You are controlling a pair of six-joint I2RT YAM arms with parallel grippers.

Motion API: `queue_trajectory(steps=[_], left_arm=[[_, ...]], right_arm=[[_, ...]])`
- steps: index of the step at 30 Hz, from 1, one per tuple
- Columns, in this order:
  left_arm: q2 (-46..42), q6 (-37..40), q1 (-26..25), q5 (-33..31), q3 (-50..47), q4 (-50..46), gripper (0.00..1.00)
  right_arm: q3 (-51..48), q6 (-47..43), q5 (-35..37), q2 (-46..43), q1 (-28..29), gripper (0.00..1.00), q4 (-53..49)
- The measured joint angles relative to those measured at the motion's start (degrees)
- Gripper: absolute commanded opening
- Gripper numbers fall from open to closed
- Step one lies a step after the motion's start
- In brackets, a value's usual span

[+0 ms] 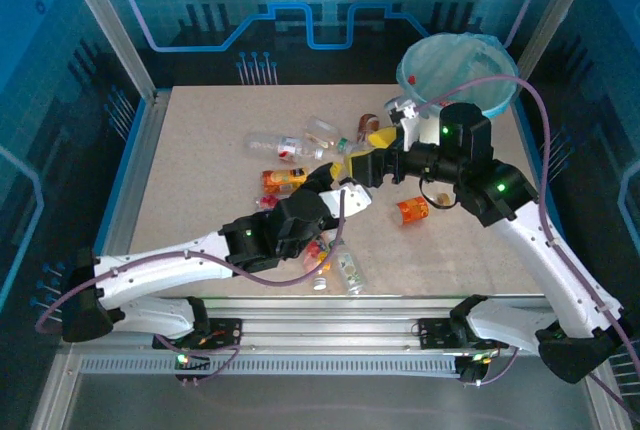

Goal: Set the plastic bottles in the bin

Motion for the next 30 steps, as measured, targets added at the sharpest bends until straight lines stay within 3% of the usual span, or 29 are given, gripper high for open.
queue_trajectory(steps=[18, 30], left_arm=[[3.8, 3.8, -0.1, -6.8, 1.2, 5.1, 0.39], [4.9, 5.9, -0.4, -10.1, 2.0, 9.0, 0.39]], right_arm=[[5.4, 2.6, 3.3, 2.4, -1.1, 0.69, -7.1], [10.8, 4.9, 3.5, 5.0, -1.5, 0.83, -12.2]])
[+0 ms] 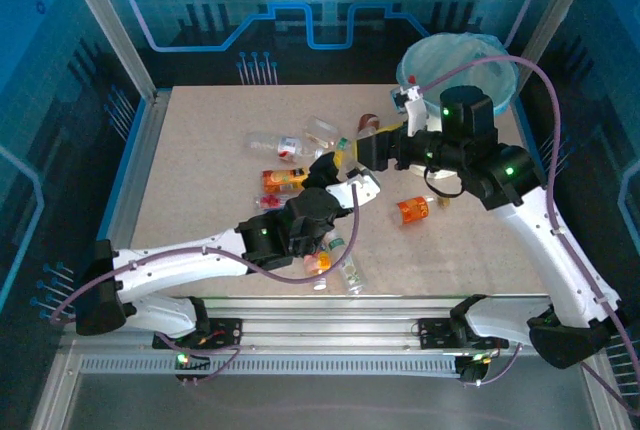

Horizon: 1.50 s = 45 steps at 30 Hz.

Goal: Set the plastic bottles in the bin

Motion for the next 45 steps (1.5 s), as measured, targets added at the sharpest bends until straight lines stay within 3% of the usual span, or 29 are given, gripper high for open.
queue_trajectory(steps=[9, 18, 22, 30, 40, 45], left_arm=[[4.7, 2.9, 0.0, -6.3, 3.0, 3.1, 0.39], [7.6, 5.7, 0.0, -9.3, 4.5, 4.9, 0.40], [7.6, 6.4, 0.0, -9.2, 4.6, 5.2, 0.46], [7.1, 7.9, 0.0, -8.3, 4.3, 10.1, 0.74], [-5.6, 5.8, -0.2, -8.7, 2.2, 15.6, 0.80], [-10.7, 2.4, -0.2, -8.3, 0.7, 15.4, 0.81]], right_arm=[[1.6, 1.9, -2.2, 2.4, -1.8, 0.87, -2.2], [1.7, 2.8, -3.9, 2.6, -3.7, 0.61, -3.0], [1.0, 2.9, -4.4, 1.9, -4.0, 0.47, -2.7], [4.5, 1.9, -3.2, 1.7, -4.3, 0.41, -4.7], [19.1, -4.5, 18.1, 4.5, -5.8, 0.35, -7.2], [29.9, -6.8, 34.2, 10.1, -5.7, 0.34, -7.7]])
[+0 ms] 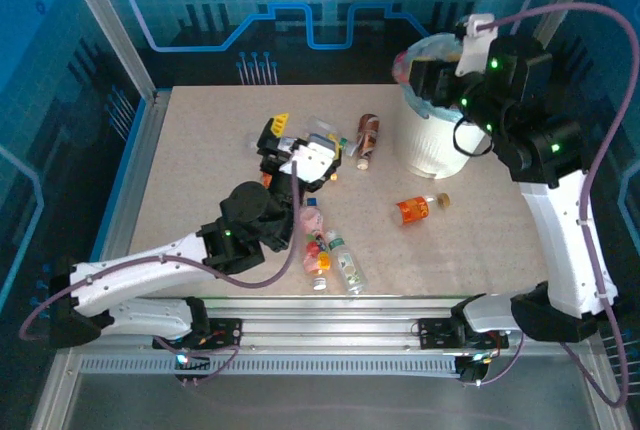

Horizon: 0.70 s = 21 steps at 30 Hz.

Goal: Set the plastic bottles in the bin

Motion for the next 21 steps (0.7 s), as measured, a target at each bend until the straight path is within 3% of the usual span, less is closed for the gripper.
queue_trajectory(steps=[5, 8, 12, 21], left_arm=[[-1.9, -2.9, 0.1, 0.0, -1.0, -2.4, 0.81], [-2.9, -4.5, 0.3, 0.0, -1.2, -4.8, 0.81], [-5.0, -6.0, 0.4, 0.0, -1.8, -6.7, 0.81], [-12.4, -10.4, 1.7, 0.0, -6.0, -10.2, 0.81]], right_arm=[[12.5, -2.0, 15.1, 9.0, 1.0, 0.36, -3.3], [20.8, -2.3, 20.0, 15.5, 1.4, 0.39, -7.4], [26.1, -1.5, 21.1, 22.3, 1.4, 0.40, -13.1], [26.3, 1.9, 20.5, 31.2, 1.2, 0.44, -22.3]])
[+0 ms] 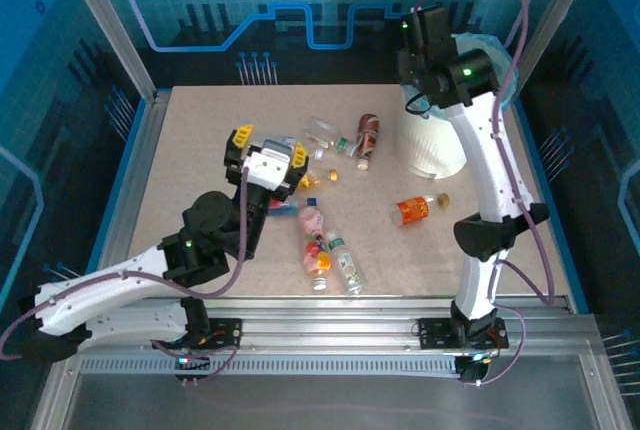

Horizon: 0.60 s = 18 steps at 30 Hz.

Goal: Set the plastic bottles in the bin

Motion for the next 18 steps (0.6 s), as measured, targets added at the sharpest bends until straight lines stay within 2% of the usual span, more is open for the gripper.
queue_trajectory(steps=[10, 18], left_arm=[[-2.8, -4.4, 1.4, 0.0, -1.3, -4.9, 0.81], [-2.3, -4.6, 2.2, 0.2, -1.3, -5.6, 0.81]], right_arm=[[0.0, 3.1, -4.3, 7.0, -4.7, 0.49, -2.9], [0.1, 5.2, -10.3, 8.9, -11.0, 0.61, -2.2]])
